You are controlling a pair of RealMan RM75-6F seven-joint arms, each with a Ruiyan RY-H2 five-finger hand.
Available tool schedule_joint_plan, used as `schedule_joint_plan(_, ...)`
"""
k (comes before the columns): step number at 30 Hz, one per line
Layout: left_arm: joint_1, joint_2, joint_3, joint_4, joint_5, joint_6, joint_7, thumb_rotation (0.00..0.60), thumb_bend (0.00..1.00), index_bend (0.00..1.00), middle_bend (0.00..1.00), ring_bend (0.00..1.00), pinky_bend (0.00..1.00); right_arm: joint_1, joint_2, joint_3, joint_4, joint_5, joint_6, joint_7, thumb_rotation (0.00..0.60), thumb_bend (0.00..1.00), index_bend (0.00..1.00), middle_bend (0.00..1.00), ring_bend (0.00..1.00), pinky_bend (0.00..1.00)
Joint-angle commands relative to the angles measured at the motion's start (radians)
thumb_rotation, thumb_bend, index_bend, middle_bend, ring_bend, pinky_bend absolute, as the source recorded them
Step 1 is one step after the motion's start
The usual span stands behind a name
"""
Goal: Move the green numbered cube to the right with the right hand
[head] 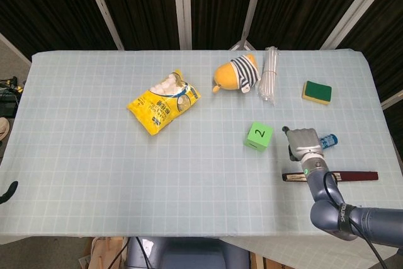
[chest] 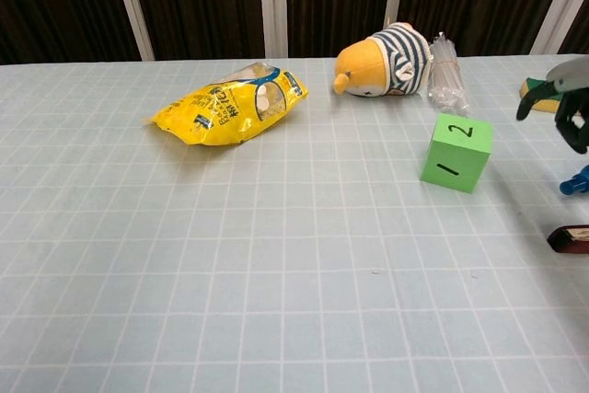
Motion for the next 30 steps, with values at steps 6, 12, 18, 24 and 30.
schedule_joint_plan(6,0.002,-0.003,0.005,-0.004,0.011,0.005,0.010,0.600,0.36,0.06,0.01,0.00,0.00,-0.299,-0.002,0.055,-0.040,-0.468,0.628,0.404,0.600,0.52,0.14,0.19,0.22,0.17)
schedule_joint_plan(12,0.005,-0.005,0.008,-0.006,0.018,0.011,0.014,0.600,0.36,0.06,0.01,0.00,0.00,-0.492,0.005,-0.042,-0.022,-0.832,0.726,0.661,0.600,0.51,0.14,0.17,0.20,0.11)
schedule_joint_plan(18,0.008,-0.005,0.009,-0.006,0.021,0.018,0.015,0.600,0.36,0.06,0.01,0.00,0.00,-0.655,-0.034,-0.189,0.117,-1.166,0.821,0.695,0.600,0.50,0.14,0.17,0.18,0.09)
schedule_joint_plan(24,0.009,-0.004,0.012,-0.005,0.027,0.019,0.013,0.600,0.36,0.06,0.01,0.00,0.00,-0.784,-0.070,-0.255,0.219,-1.321,0.867,0.646,0.600,0.47,0.14,0.16,0.18,0.09)
schedule_joint_plan(30,0.007,-0.009,0.014,-0.006,0.030,0.014,0.027,0.600,0.36,0.06,0.01,0.00,0.00,-0.842,-0.089,-0.236,0.240,-1.353,0.825,0.584,0.600,0.47,0.14,0.15,0.17,0.09)
